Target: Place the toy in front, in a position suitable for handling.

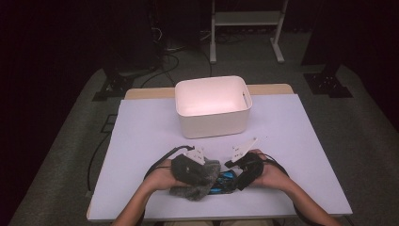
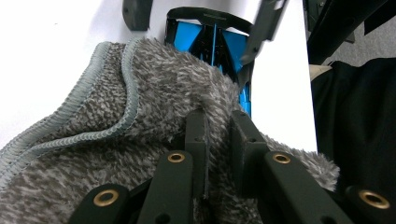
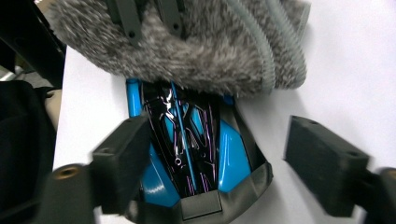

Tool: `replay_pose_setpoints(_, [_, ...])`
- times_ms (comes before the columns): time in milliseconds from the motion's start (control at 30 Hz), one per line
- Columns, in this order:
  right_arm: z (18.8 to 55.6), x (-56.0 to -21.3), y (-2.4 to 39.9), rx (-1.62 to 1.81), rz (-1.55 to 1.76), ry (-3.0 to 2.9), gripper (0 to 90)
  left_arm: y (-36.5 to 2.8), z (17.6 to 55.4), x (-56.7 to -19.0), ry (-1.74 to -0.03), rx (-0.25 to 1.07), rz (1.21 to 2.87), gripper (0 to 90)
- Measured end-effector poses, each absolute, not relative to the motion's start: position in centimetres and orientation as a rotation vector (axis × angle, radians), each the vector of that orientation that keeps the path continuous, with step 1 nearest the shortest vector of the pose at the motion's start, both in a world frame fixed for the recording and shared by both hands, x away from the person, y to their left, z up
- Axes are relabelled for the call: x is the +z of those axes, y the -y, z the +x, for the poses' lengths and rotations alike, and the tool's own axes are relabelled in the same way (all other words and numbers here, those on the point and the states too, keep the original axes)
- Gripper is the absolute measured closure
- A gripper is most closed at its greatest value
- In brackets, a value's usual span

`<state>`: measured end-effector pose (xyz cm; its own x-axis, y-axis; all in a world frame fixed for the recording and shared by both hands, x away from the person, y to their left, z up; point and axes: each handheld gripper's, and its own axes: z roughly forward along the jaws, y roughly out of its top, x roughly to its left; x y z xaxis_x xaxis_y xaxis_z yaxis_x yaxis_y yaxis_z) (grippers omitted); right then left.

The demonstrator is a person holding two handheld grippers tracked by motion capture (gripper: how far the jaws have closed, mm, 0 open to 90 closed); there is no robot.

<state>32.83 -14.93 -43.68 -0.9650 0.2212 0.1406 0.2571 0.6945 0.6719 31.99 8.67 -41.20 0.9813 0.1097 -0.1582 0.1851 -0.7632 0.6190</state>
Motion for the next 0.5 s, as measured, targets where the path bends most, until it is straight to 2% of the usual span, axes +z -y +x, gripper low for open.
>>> replay_pose_setpoints(233, [33.8,-44.7,15.2,-1.120,-0.511,2.692,24.5,-9.1,32.1,-41.0,-0.229,-0.141,2.420,77.8])
replay_pose_setpoints(400, [34.1,-45.1,15.5,-1.109,-0.553,2.605,30.6,-9.8,32.4,-40.4,-0.267,-0.124,2.404,76.9])
replay_pose_setpoints(500, [34.0,-45.1,15.5,-1.116,-0.556,2.607,30.7,-10.3,32.8,-39.8,-0.296,-0.121,2.377,76.0])
